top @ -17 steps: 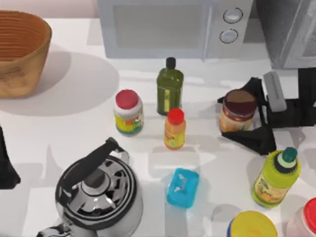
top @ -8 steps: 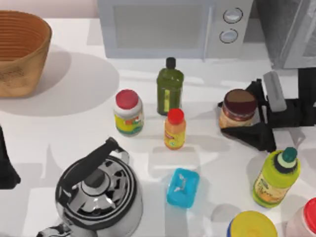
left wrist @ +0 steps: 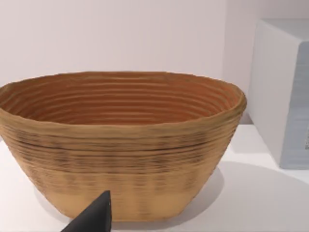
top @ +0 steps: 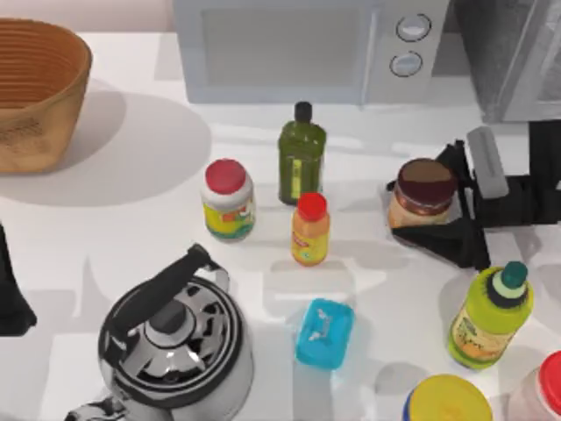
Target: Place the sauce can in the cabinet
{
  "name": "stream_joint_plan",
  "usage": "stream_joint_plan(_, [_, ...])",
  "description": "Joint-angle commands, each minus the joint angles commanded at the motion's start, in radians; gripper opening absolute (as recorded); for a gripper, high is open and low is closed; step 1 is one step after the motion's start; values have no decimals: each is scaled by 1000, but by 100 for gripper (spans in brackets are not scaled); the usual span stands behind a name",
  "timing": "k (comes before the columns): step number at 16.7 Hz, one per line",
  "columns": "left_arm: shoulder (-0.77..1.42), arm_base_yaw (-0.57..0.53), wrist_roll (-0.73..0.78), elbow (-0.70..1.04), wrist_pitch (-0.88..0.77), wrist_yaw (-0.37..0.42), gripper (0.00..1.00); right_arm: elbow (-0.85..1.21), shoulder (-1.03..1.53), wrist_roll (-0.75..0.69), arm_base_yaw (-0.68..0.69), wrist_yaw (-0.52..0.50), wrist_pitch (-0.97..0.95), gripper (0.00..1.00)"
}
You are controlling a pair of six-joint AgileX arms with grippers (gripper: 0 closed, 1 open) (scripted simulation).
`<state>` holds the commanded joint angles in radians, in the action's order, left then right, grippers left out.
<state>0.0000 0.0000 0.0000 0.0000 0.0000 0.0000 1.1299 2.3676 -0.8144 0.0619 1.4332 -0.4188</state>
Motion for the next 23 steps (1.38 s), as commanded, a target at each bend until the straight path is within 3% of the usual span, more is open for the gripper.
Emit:
stream_joint_plan(5, [0, 0, 0, 0, 0, 0, 100, 9, -33, 0, -5, -4, 34, 0])
stream_joint_plan(19, [0, 0, 0, 0, 0, 0, 100, 93, -362, -6, -4, 3, 484, 0])
stream_joint_plan(23, [0, 0, 0, 0, 0, 0, 100, 109, -392, -11, -4, 6, 514, 0])
